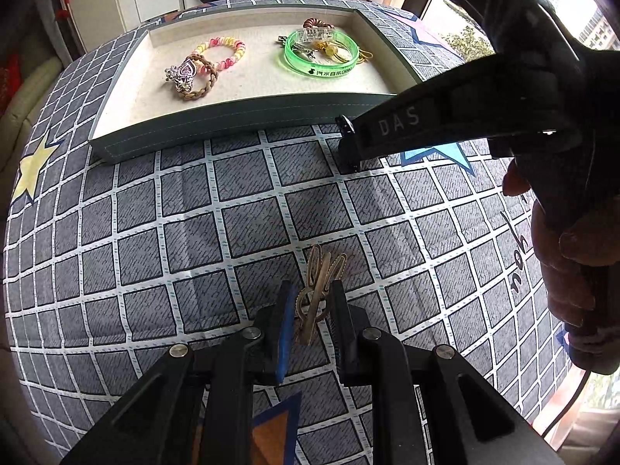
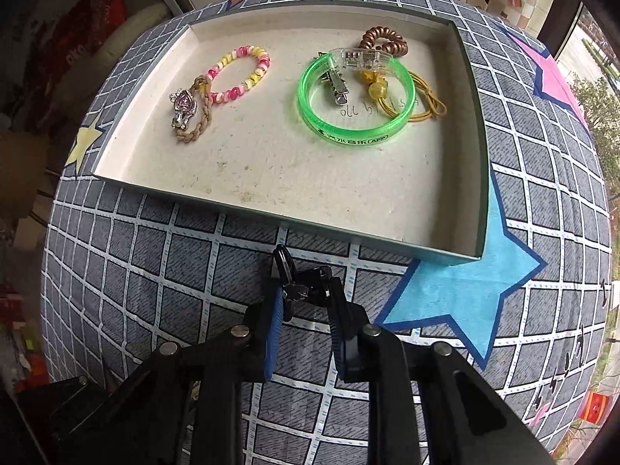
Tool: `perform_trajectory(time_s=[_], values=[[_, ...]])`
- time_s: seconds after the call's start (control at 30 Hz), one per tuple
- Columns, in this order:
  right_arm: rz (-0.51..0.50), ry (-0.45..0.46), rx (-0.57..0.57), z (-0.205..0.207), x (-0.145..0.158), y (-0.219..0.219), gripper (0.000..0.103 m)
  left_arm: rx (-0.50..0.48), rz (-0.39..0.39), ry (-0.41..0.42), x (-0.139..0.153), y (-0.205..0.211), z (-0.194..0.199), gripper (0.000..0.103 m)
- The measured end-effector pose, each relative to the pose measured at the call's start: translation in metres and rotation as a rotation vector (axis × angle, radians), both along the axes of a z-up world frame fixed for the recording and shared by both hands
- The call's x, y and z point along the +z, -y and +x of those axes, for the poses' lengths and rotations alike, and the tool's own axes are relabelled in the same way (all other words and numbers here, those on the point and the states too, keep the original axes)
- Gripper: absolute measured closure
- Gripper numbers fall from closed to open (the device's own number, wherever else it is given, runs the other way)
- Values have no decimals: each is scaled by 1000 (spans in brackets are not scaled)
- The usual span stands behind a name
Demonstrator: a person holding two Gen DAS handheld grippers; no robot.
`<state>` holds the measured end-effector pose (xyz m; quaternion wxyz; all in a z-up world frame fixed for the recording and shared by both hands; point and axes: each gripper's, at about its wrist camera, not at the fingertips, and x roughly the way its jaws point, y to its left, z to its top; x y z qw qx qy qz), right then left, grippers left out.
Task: Organize jewelry
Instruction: 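Grasp the wooden hair clip with the left tool while the right tool grasps the black claw clip, then carry the wooden clip and black claw clip over the tray with both tools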
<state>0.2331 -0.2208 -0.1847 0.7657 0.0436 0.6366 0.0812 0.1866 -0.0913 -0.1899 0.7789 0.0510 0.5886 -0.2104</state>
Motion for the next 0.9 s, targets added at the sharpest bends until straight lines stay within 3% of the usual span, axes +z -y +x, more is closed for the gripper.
perform_trajectory(time_s=[0.37,0.9], values=[[131,-40,-138,-23,8,42,79,20,-11,-4,2,-7,5,73],[185,-24,-185,-36,37,57,79,30,-33,35,19,-10,24,73]])
